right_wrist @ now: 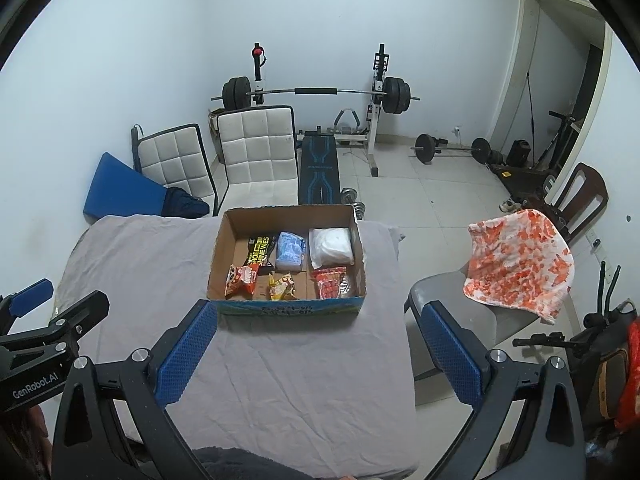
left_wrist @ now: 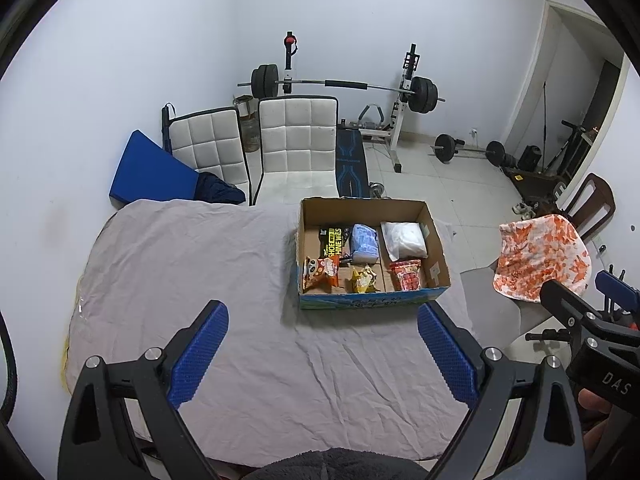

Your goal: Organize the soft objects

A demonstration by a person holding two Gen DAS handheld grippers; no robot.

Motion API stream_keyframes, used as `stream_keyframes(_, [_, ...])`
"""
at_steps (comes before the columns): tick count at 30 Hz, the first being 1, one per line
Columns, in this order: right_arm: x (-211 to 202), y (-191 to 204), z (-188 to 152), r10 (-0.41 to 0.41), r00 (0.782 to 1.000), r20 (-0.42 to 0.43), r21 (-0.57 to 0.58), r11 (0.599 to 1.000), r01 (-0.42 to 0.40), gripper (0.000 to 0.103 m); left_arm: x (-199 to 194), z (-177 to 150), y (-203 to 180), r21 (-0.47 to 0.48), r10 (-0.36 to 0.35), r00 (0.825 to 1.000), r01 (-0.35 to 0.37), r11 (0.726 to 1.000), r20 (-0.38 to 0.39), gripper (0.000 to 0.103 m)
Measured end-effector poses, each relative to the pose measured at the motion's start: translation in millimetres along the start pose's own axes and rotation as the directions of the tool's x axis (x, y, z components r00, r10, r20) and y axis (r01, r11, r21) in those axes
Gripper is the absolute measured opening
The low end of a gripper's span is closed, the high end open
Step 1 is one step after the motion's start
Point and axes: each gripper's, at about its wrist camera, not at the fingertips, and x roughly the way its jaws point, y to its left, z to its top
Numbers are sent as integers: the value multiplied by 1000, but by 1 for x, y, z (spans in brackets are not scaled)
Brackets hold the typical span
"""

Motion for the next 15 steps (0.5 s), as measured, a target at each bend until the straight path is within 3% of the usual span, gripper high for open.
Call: stream_keyframes(15, [0,-2,-1,0,1000,0,0,1000,0,103,-1,0,-11,2,4,1000,-4,1000,5,100])
